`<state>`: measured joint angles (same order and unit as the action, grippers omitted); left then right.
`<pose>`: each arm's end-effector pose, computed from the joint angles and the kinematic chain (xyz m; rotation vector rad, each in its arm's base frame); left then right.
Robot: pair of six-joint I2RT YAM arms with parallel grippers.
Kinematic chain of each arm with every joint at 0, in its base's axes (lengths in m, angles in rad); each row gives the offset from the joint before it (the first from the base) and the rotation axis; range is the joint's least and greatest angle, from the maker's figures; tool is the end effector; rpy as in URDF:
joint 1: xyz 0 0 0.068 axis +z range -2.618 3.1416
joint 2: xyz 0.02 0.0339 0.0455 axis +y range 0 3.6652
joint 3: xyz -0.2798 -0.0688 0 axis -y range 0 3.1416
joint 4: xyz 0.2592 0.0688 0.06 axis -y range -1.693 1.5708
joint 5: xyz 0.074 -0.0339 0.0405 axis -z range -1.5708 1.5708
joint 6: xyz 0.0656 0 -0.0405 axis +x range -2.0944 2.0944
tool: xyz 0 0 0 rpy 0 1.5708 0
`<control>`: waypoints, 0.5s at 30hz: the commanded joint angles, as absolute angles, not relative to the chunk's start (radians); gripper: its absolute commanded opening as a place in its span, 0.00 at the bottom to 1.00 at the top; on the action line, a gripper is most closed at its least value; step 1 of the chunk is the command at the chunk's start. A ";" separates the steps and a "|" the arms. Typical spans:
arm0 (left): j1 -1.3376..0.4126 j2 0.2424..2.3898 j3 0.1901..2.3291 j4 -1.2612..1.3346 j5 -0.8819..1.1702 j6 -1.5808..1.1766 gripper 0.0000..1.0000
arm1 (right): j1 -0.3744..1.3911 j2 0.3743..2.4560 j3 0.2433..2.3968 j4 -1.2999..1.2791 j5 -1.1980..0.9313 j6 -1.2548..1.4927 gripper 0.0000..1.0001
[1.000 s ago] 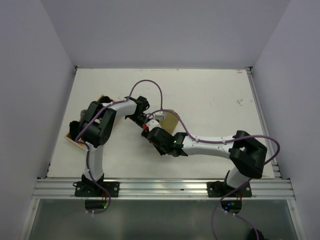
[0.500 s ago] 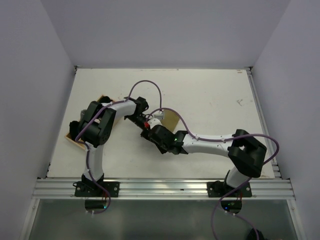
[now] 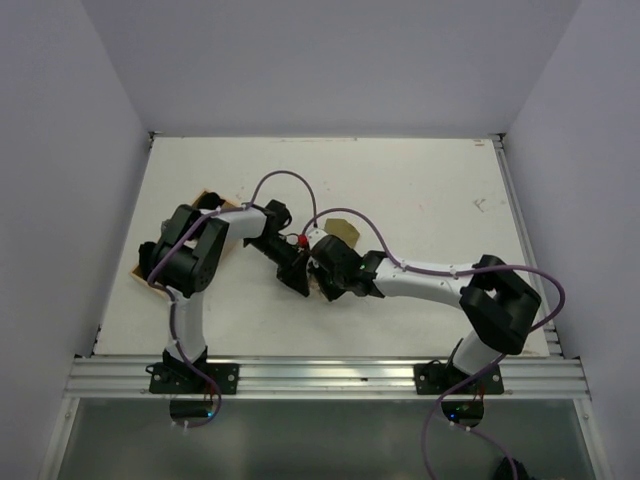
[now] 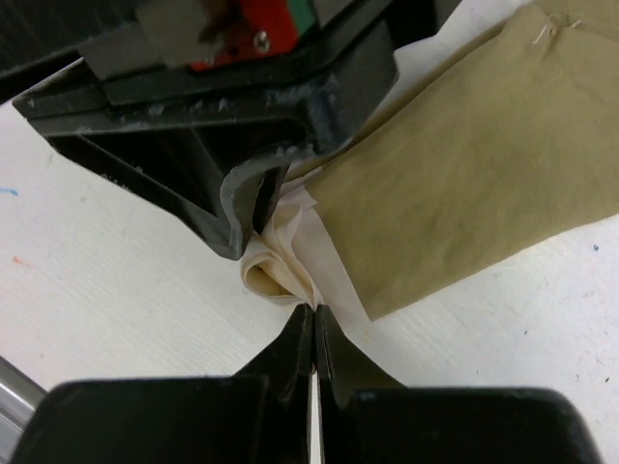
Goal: Roll the underwear
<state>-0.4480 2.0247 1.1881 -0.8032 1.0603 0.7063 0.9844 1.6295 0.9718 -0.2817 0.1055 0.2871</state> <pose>0.2939 -0.2047 0.1069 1.4005 2.2492 -1.5515 0.2052 0.2964 0.1695 -0.8286 2.4080 0.3856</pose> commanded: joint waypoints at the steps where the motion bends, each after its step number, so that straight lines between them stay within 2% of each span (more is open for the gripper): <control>1: -0.456 1.953 1.184 -0.733 1.034 0.667 0.20 | 0.957 1.612 0.966 -0.241 0.081 0.298 0.00; 4: -0.456 1.950 1.187 -0.719 1.022 0.644 0.24 | 0.943 1.615 0.962 -0.233 0.064 0.298 0.00; 10: -0.448 1.934 1.187 -0.707 0.974 0.617 0.25 | 0.927 1.621 0.953 -0.216 0.023 0.291 0.00; 13: -0.443 1.919 1.183 -0.690 0.969 0.589 0.32 | 0.923 1.629 0.940 -0.206 0.008 0.293 0.00; 15: -0.439 1.913 1.181 -0.680 0.969 0.583 0.33 | 0.920 1.628 0.933 -0.196 0.005 0.296 0.00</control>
